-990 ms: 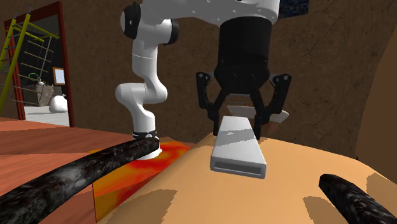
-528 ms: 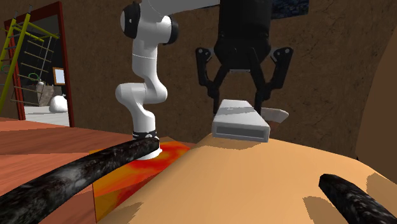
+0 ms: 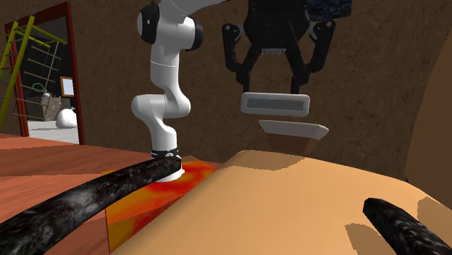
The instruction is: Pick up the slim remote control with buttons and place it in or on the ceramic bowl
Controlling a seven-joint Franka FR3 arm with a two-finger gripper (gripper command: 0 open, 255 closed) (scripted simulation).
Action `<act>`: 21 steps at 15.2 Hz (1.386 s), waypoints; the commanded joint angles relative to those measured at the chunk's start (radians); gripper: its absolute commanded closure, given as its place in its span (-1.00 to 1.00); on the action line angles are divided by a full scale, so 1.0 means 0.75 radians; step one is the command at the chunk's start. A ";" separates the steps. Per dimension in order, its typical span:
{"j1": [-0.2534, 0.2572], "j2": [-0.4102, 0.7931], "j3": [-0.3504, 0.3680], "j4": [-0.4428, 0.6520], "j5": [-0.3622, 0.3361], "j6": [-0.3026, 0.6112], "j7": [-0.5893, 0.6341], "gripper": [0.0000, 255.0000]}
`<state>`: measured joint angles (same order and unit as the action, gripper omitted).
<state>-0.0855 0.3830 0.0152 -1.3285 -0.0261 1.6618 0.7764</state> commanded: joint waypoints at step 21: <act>0.321 -0.463 0.236 -0.612 0.028 0.142 0.556 1.00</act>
<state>0.1436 0.0430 0.1818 -1.7769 -0.0072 1.7648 1.1703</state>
